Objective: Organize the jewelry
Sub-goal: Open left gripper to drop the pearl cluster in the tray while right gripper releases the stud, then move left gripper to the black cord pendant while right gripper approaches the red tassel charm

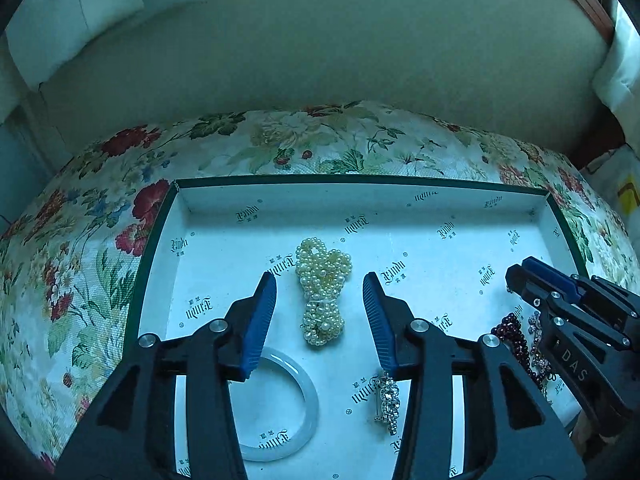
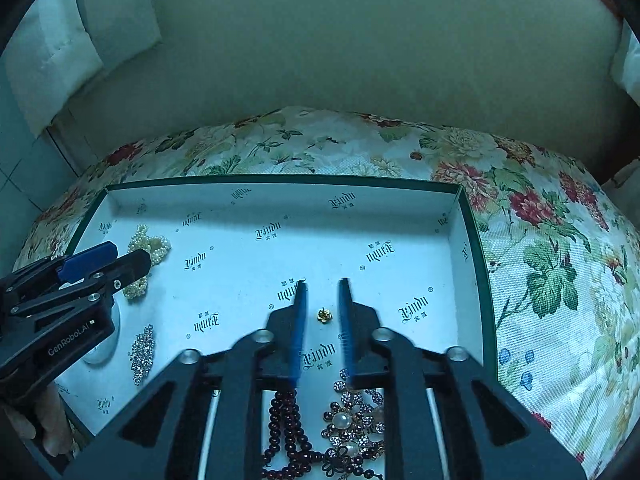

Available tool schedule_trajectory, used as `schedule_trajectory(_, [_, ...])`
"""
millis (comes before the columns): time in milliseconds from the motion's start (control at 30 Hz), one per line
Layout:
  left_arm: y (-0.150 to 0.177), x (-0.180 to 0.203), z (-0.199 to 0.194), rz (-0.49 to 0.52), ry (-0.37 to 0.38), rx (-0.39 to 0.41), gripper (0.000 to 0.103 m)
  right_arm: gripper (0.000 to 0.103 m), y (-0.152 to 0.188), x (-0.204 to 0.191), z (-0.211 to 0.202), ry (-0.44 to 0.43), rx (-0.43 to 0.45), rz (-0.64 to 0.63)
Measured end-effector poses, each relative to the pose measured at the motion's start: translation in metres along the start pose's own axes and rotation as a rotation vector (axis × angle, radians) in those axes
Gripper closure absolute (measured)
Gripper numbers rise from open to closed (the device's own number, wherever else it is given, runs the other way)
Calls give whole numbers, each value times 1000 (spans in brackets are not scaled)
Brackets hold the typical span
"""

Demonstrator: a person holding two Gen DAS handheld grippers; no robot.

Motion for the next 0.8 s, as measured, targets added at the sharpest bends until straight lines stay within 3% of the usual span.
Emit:
schedule_trajectory(33, [0,-1,0,-2,-2,1,58,60,0,1,-2,3,8,6])
schedule_trajectory(100, [1,-3,-2,-6,-1,3,58,56,-1,2,-8,18,33,9])
schedule_trajectory(233, [4,-7,-10,-15,5,10,56,56,0,3,-20,22,53,10])
schedule_trajectory(333, [8,-10,-20,-18,12,18,48,56,3,3,-31,20,66,12])
schedule_trajectory(800, [45,-17,-81,-42,39,42,48,56,40,-9,-92,8,108,16])
Point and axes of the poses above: each gripper's, at about its wrist camera, not at the fingertips, and z roughly the way its jaws point, x to its right, y to its underside, the point moved 2 cm from there along z, roughly the way its jaws point, and after that the axes turned 8 degrees about -z, right-handed, at the moved point
